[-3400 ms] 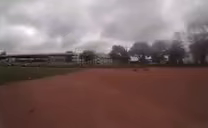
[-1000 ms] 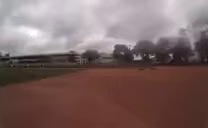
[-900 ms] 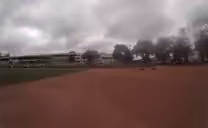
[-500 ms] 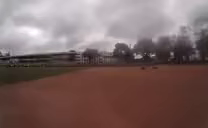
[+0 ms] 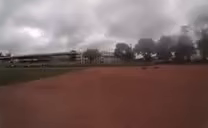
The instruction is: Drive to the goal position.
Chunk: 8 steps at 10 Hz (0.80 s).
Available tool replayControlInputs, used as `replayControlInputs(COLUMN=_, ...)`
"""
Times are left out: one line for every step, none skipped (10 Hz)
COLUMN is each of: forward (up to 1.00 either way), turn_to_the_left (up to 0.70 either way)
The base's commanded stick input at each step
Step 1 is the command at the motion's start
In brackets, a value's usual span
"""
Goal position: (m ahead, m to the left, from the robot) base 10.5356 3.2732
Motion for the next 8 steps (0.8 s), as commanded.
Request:
replayControlInputs(forward=0.70, turn_to_the_left=0.00)
replayControlInputs(forward=0.70, turn_to_the_left=0.00)
replayControlInputs(forward=0.70, turn_to_the_left=0.00)
replayControlInputs(forward=0.70, turn_to_the_left=0.00)
replayControlInputs(forward=0.70, turn_to_the_left=0.00)
replayControlInputs(forward=0.70, turn_to_the_left=0.00)
replayControlInputs(forward=0.70, turn_to_the_left=0.00)
replayControlInputs(forward=0.70, turn_to_the_left=0.00)
